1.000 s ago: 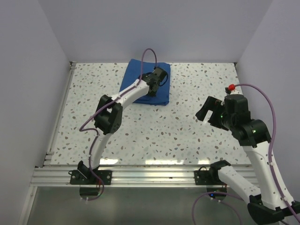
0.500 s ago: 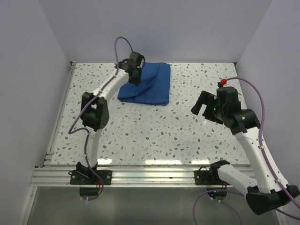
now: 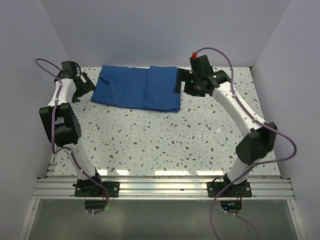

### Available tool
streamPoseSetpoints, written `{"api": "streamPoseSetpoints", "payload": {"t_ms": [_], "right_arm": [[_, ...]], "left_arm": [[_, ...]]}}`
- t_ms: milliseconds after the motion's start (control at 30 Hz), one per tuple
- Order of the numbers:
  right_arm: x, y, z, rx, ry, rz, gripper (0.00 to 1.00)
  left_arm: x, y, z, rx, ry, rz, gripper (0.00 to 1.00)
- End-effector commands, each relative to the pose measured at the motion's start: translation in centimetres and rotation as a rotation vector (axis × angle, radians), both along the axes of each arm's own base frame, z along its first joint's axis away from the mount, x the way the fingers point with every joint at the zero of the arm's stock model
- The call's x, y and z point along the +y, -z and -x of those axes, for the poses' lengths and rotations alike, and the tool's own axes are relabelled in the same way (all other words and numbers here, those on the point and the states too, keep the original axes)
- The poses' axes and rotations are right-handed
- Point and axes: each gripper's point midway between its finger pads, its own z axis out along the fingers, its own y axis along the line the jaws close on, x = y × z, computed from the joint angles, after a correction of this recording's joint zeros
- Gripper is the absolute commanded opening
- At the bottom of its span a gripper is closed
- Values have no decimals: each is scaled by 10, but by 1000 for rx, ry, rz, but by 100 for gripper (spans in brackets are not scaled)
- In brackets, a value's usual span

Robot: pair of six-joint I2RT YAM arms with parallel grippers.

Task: Open and lay out the surgical kit
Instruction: Open the surgical kit at the center of the board.

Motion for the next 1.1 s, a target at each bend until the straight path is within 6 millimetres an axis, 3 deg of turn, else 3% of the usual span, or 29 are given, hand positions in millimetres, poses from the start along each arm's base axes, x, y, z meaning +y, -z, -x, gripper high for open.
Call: {"api": "streamPoseSetpoints", "payload": {"t_ms": [0, 33, 67, 100, 133, 167, 233, 267, 300, 333, 367, 467, 500, 533, 633, 767, 900, 1067], "right_arm": [[69, -4, -28, -43, -139, 40, 96], [83, 0, -33, -37, -164, 50, 96], [113, 12, -42, -15, -209, 65, 96], [127, 16, -45, -10, -233, 69, 96], [146, -3, -56, -61, -244, 36, 96], [160, 35, -55, 23, -259, 71, 96], [178, 39, -61, 46, -237, 14, 96], [184, 57, -64, 75, -227, 8, 95], [188, 59, -66, 74, -219, -4, 95], [193, 77, -60, 114, -225, -11, 95], [204, 76, -63, 81, -239, -34, 94], [215, 94, -54, 99, -268, 9, 94], [214, 116, -54, 127, -269, 57, 94], [219, 115, -51, 114, -280, 72, 94], [214, 140, -47, 121, -272, 164, 92], [211, 156, -54, 90, -256, 217, 90], [209, 160, -71, 38, -209, 251, 83], [219, 141, -89, -57, -168, 203, 84]], "left_arm": [[-69, -19, 2, -54, 141, 62, 100], [-74, -21, 5, -58, 150, 63, 99], [-77, -13, 14, -38, 155, 70, 99], [-80, -22, 19, -58, 160, 63, 99], [-83, -24, 23, -62, 169, 68, 99], [-87, -26, 32, -66, 177, 66, 99], [-90, -27, 43, -68, 185, 67, 99], [-91, -21, 52, -49, 185, 67, 99], [-91, -29, 58, -67, 187, 57, 99], [-93, -29, 63, -66, 191, 55, 99], [-93, -23, 71, -50, 191, 57, 99], [-97, -21, 87, -44, 199, 60, 98], [-97, -24, 90, -51, 202, 56, 98], [-97, -22, 93, -44, 202, 55, 98], [-97, -19, 103, -26, 204, 47, 98], [-100, -16, 111, -32, 216, 55, 98], [-102, -12, 116, -27, 225, 56, 97], [-105, -11, 115, -28, 238, 61, 97]]}}
